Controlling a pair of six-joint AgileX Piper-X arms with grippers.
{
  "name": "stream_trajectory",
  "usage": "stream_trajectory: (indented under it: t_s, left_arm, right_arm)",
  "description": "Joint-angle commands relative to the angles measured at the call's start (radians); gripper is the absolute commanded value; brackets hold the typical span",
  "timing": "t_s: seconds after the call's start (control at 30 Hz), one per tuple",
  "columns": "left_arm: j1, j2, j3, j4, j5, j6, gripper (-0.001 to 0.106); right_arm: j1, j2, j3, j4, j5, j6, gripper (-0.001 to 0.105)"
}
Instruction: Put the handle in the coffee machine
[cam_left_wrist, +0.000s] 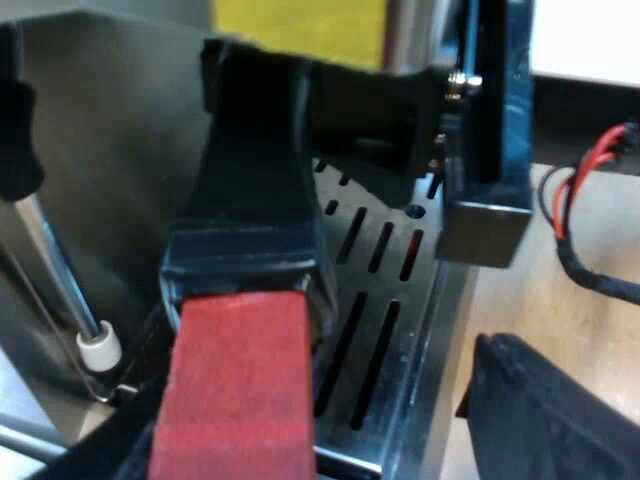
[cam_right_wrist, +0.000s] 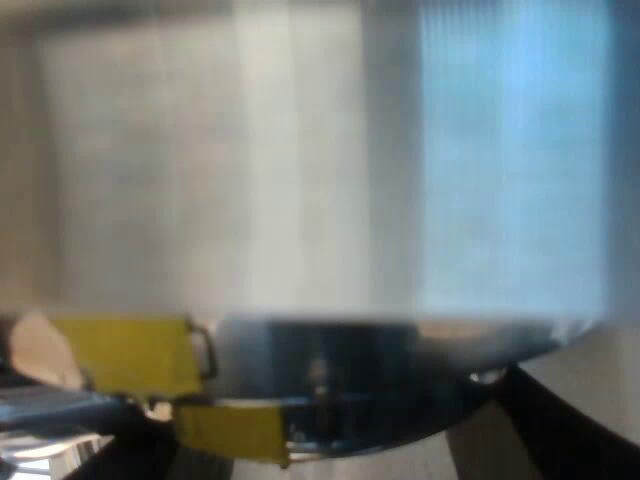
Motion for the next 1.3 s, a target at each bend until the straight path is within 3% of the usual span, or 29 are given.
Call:
stream_trajectory:
  t_s: [0.03,0.23,0.6,0.73,0.8,1.0,1.17,1.3]
  left_arm:
    - [0.002,-0.056,-0.006,0.051,0.005,0.036,0.055]
    - [0.007,-0.093,-0.006,0.043,0.001,0.037,0.055]
    - [0.009,-0.092,-0.006,-0.008,-0.08,0.037,0.055]
    - [0.025,-0.092,-0.006,-0.03,-0.077,0.037,0.055]
    - [0.097,-0.092,-0.006,-0.049,-0.057,0.024,0.055]
    - [0.195,-0.092,-0.006,-0.047,-0.026,0.024,0.055]
    - [0.216,-0.092,-0.007,-0.045,-0.012,0.024,0.055]
    - [0.217,-0.129,-0.025,0.025,-0.01,0.029,0.049]
  right_arm:
    - [-0.005,-0.008,-0.009,-0.061,0.004,-0.006,0.05]
    - [-0.005,-0.008,-0.009,-0.061,0.004,-0.006,0.05]
    - [-0.005,-0.008,-0.009,-0.068,0.004,-0.006,0.05]
    - [-0.005,-0.008,-0.009,-0.068,0.004,-0.006,0.05]
    - [-0.005,-0.008,-0.009,-0.068,0.004,-0.006,0.05]
    - [-0.005,-0.008,-0.009,-0.068,0.004,-0.006,0.05]
    - [-0.005,-0.008,-0.009,-0.068,0.004,-0.006,0.05]
    - [-0.005,-0.008,-0.009,-0.068,0.004,-0.006,0.05]
